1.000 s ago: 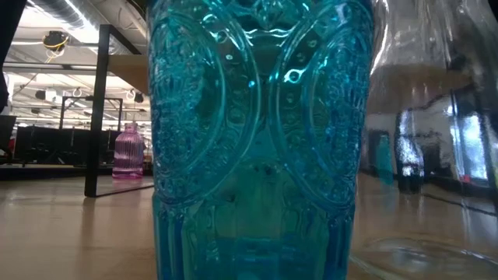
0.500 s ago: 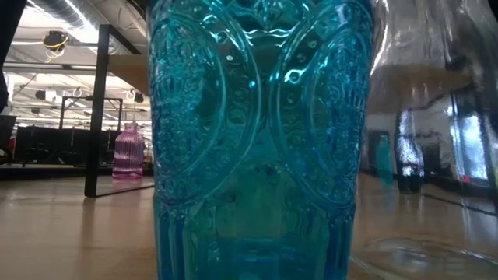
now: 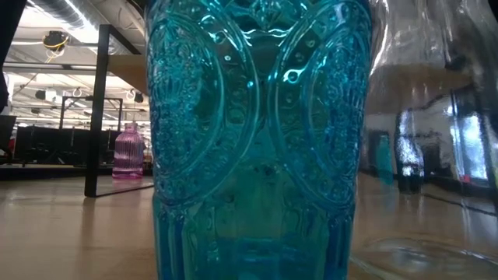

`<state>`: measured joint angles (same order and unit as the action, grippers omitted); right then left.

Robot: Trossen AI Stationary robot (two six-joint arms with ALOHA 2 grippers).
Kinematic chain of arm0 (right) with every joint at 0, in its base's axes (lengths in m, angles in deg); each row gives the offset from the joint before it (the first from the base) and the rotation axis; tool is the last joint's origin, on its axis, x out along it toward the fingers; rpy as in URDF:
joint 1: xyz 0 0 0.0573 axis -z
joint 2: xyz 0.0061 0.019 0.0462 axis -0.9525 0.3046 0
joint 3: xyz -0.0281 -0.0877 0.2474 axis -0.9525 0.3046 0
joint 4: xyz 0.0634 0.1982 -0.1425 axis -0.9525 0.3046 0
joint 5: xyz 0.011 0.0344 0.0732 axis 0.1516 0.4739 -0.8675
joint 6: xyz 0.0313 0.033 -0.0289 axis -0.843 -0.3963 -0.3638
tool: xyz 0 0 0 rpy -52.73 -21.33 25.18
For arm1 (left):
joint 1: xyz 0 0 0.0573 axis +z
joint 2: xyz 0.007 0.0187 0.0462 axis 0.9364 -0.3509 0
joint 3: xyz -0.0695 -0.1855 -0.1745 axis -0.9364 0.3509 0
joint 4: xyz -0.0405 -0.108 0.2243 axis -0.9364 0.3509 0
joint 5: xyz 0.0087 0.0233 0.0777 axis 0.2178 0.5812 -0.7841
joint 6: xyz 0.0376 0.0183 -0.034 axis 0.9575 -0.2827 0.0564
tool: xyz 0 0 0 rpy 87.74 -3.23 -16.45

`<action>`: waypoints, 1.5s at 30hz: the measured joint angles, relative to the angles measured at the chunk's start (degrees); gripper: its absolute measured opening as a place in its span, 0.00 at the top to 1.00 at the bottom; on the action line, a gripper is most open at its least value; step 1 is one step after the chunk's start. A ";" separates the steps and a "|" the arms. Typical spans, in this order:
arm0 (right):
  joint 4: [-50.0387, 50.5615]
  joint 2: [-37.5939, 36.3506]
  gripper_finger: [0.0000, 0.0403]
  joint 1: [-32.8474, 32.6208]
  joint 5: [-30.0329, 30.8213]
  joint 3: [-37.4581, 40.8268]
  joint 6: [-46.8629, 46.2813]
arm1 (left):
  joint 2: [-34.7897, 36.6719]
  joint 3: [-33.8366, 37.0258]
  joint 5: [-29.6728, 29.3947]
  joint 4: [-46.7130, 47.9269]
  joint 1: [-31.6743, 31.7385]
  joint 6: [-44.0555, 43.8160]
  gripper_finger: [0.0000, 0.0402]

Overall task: Sort vases onto shelf
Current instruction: Put the transparent vase on the shelf aligned with the other transparent vase, then put the violet vase on the shelf

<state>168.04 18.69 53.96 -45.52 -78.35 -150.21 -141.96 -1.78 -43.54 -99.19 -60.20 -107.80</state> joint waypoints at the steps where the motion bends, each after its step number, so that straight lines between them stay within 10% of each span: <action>1: 0.01 0.00 0.85 0.00 0.08 0.00 -0.17 | 0.00 0.00 0.00 0.00 0.00 0.00 1.00; 35: -0.05 -1.19 0.85 -0.04 4.65 -4.50 -1.40 | 0.00 0.00 0.23 -0.02 0.00 0.00 1.00; 45: -1.09 -1.62 0.85 -1.97 22.10 -16.79 0.35 | 4.51 0.04 0.28 -23.14 0.76 -15.21 1.00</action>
<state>166.95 17.07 51.99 -23.41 -95.14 -149.87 -137.45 -1.73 -43.26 -122.33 -59.44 -123.01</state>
